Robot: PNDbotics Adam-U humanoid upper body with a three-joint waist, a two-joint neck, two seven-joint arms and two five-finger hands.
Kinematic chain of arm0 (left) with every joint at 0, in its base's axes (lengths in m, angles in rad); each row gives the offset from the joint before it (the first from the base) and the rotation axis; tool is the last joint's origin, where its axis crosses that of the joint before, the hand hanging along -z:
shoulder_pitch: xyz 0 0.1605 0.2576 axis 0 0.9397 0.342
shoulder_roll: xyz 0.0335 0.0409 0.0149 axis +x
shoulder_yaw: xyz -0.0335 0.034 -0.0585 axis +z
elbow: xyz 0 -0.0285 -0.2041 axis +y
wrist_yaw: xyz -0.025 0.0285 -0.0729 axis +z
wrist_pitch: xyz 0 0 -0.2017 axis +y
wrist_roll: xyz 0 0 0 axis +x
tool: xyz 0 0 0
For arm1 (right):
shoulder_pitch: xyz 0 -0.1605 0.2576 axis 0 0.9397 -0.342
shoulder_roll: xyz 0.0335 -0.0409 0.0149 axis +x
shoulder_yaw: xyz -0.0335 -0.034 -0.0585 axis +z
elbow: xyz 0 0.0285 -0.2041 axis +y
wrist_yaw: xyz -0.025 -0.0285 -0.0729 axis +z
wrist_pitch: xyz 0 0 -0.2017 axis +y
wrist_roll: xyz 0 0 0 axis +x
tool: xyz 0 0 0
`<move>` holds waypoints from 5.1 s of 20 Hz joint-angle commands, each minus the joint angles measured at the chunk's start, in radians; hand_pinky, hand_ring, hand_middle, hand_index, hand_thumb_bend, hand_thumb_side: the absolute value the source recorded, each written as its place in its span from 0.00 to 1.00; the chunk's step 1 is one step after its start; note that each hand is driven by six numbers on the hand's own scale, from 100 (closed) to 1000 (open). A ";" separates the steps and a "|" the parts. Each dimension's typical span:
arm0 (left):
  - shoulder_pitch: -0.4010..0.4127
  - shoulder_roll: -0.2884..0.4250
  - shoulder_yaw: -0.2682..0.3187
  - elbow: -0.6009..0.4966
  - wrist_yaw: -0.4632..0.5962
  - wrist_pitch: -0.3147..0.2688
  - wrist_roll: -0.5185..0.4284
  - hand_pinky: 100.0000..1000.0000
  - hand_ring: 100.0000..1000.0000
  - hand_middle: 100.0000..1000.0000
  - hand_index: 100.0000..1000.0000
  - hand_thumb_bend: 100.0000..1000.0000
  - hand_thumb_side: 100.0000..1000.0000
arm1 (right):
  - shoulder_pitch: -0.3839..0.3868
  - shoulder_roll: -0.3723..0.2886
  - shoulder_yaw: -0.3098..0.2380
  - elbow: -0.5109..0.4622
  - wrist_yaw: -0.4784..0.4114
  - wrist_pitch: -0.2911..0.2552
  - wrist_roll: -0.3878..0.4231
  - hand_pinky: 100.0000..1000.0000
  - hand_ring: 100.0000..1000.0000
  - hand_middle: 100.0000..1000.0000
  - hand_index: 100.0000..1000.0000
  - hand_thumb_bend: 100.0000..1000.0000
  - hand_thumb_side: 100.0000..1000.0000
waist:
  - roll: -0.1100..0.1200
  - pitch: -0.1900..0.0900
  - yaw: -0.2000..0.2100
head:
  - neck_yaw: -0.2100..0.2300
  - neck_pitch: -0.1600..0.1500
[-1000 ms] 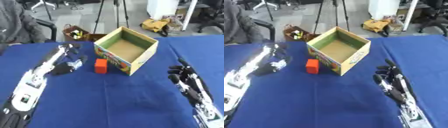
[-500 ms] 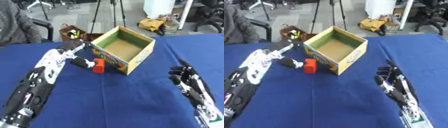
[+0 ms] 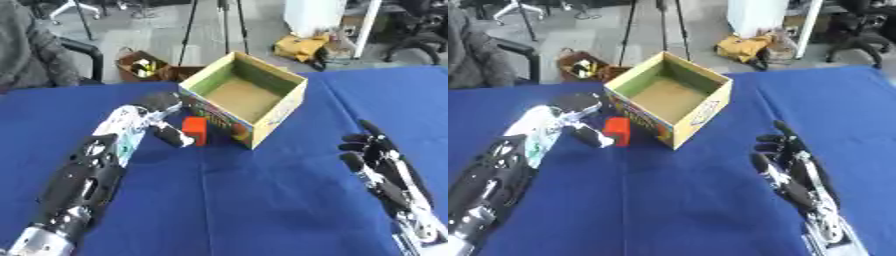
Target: Pick up objects on the table and place them in the box.
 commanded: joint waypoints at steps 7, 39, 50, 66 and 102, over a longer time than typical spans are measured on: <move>-0.022 -0.006 0.004 0.008 -0.022 -0.021 0.016 0.69 0.67 0.67 0.79 0.26 0.27 | -0.017 -0.010 0.002 -0.011 -0.007 -0.003 0.006 0.63 0.69 0.67 1.00 0.56 0.49 | -0.005 -0.011 -0.005 | 0.006 -0.006; -0.020 0.044 -0.003 -0.201 0.040 0.073 -0.126 0.71 0.69 0.72 0.81 0.44 0.41 | -0.014 -0.008 -0.003 -0.007 -0.008 -0.004 0.005 0.63 0.69 0.67 1.00 0.59 0.49 | -0.009 -0.020 -0.001 | 0.001 -0.006; -0.036 0.005 0.029 -0.038 -0.049 0.083 0.043 0.81 0.84 0.87 0.84 0.48 0.49 | -0.017 -0.008 0.001 -0.006 -0.010 -0.006 0.011 0.63 0.69 0.67 1.00 0.59 0.50 | -0.007 -0.010 -0.017 | 0.005 -0.011; -0.009 -0.023 0.031 0.040 -0.077 0.124 0.129 0.85 0.90 0.93 0.86 0.38 0.47 | -0.022 -0.006 0.003 -0.005 -0.008 -0.007 0.016 0.64 0.69 0.67 1.00 0.59 0.50 | -0.010 0.004 -0.027 | 0.005 -0.016; -0.050 -0.049 0.015 -0.259 0.233 0.309 0.236 0.05 0.04 0.11 0.53 0.00 0.26 | -0.021 -0.001 0.005 0.001 -0.014 -0.007 0.017 0.64 0.69 0.67 1.00 0.58 0.52 | -0.014 -0.008 -0.024 | 0.006 -0.013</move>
